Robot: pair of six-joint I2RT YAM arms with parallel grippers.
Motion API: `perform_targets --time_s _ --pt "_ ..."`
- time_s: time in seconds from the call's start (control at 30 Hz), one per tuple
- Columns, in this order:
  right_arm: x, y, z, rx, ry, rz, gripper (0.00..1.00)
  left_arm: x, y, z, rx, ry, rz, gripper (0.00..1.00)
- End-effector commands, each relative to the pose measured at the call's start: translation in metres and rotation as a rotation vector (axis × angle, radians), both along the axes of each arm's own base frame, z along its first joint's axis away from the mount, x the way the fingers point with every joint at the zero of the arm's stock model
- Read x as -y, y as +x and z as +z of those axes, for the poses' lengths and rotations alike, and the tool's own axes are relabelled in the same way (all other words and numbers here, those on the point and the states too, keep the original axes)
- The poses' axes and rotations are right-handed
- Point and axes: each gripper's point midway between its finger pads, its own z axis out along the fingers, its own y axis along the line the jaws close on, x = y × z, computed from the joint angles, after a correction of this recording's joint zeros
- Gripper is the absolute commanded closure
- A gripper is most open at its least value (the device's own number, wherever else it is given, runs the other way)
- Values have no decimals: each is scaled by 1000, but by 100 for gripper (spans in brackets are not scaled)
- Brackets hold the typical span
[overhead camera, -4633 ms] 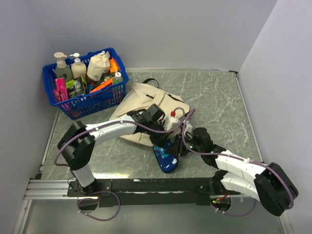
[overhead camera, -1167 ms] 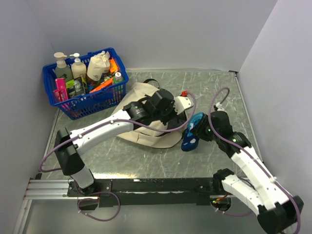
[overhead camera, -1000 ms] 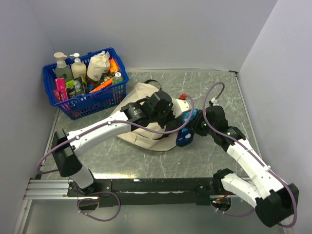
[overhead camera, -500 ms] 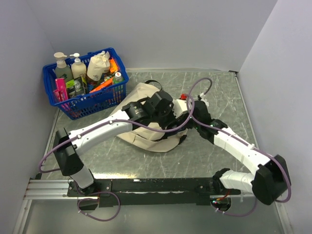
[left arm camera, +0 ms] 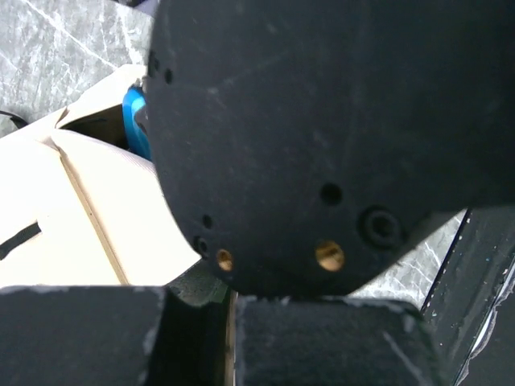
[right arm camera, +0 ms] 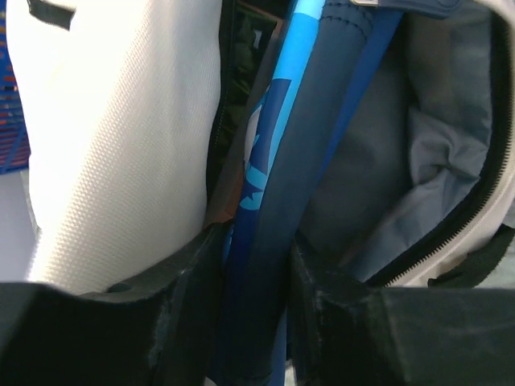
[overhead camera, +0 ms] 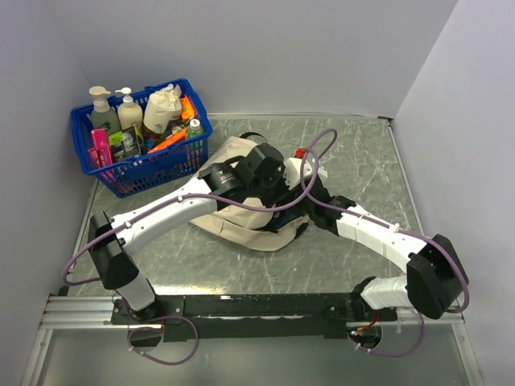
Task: Pack the student bag
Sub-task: Place the stationery in the student bag.
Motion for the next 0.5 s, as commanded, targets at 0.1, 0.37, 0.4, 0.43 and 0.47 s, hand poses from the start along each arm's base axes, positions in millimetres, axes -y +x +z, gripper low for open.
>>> perform_targets --time_s 0.1,0.37,0.4,0.43,0.47 --pt "-15 -24 37 150 131 167 27 23 -8 21 25 -98 -44 99" --pt "42 -18 66 290 258 100 30 17 -11 15 -1 -91 -42 99" --pt "49 -15 65 289 251 78 33 16 -10 17 3 -91 -41 99" --pt "56 -10 64 286 242 55 35 16 -10 18 6 -93 -42 99" --pt "71 -2 61 281 226 6 38 15 -11 19 5 -92 -44 99"
